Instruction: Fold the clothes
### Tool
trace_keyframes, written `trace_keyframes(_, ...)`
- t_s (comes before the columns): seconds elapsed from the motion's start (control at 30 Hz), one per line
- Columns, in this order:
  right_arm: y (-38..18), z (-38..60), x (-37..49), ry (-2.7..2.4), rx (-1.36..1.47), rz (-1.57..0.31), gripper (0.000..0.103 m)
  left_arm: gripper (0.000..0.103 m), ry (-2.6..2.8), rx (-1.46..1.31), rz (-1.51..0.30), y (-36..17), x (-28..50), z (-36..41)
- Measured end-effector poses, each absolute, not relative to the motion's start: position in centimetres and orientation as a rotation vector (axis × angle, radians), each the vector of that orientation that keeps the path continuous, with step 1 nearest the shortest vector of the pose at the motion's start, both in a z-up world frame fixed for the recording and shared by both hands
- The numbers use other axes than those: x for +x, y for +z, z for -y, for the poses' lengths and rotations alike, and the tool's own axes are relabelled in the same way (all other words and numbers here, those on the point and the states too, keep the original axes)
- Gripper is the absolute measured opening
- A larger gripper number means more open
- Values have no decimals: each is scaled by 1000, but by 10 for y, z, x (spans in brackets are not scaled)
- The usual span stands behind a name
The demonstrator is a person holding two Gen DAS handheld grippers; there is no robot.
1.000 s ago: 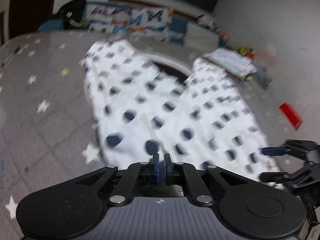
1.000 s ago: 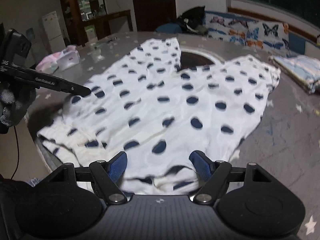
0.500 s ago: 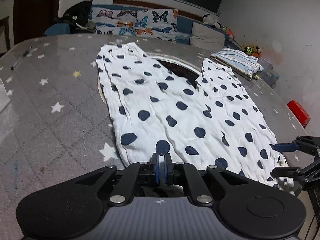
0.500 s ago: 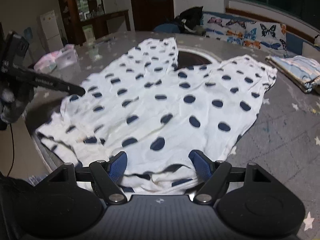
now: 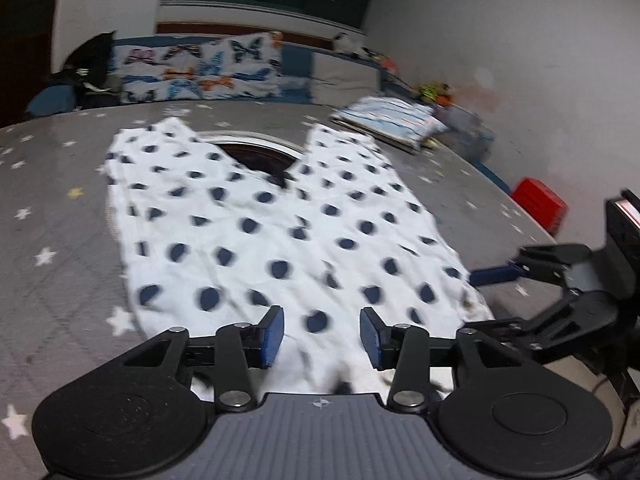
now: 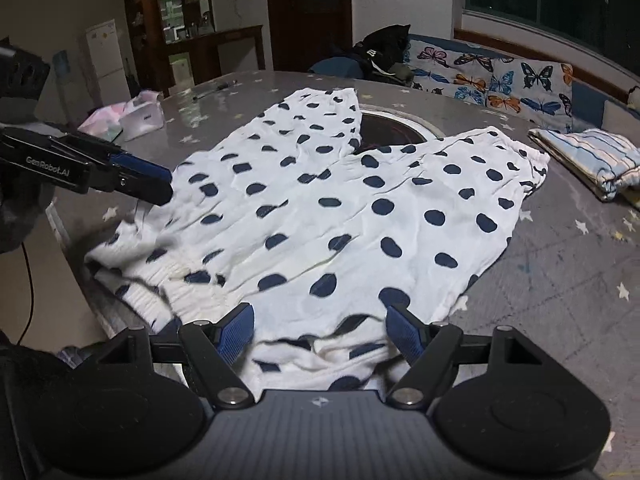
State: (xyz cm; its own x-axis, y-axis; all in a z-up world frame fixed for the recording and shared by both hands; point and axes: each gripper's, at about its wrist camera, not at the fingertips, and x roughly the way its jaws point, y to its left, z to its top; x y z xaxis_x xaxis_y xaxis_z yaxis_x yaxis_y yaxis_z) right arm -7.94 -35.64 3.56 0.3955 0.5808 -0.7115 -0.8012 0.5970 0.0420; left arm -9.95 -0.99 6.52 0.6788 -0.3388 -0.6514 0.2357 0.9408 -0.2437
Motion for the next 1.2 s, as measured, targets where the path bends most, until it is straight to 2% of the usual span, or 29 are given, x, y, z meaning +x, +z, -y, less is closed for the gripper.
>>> trace_keyframes(0.4, 45, 377, -85, 843, -322, -722, 75, 59, -541, -46, -777, 59, -105, 75)
trace_keyframes(0.5, 49, 387, -79, 793, -300, -712, 75, 66, -613, 6, -769, 57, -105, 101)
trace_keyframes(0.7, 53, 405, -68, 726, -246, -703, 75, 64, -673, 131, -739, 49, -101, 143)
trace_keyframes(0.93, 51, 414, -57, 693, -191, -710, 74, 37, -668, 176, -785, 31, -87, 162)
trace_keyframes(1.07, 48, 414, -44, 681, -157, -725, 70, 17, -662, 162, -810, 27, -81, 159)
trace_keyframes(1.2, 46, 411, -25, 667, -126, -737, 67, 12, -667, 49, -832, 33, -72, 139)
